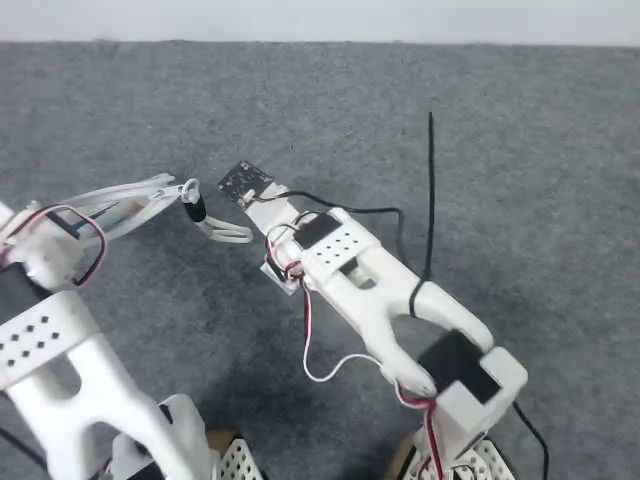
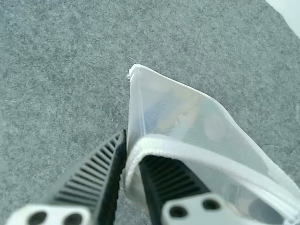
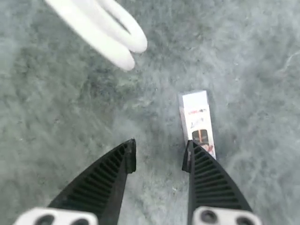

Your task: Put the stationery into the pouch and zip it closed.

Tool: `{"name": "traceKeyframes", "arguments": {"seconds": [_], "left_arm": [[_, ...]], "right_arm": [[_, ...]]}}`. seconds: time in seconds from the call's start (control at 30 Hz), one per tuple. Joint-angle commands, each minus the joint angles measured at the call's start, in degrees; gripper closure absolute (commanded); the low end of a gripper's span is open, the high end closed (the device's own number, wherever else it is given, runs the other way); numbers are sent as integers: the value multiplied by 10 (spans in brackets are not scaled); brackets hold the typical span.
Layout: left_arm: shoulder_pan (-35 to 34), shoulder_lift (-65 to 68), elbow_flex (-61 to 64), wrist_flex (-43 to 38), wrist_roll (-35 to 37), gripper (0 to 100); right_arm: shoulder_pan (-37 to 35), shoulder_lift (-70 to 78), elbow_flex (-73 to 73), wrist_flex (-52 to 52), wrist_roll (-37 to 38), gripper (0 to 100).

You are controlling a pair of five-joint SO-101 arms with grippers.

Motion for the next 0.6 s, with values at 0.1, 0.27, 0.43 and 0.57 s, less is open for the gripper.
{"name": "traceKeyframes", "arguments": {"seconds": [0.1,0.27,0.43,0.57], "left_arm": [[-4,-17,-27,-17,11,990],[-4,-17,-27,-17,11,990],[-3,-17,-25,-17,10,990],[-2,-17,-25,-17,10,990]], "right_arm": [[18,33,-69,6,9,840],[35,65,-95,6,10,841],[30,90,-99,0,10,923],[32,95,-104,-3,10,935]]}}
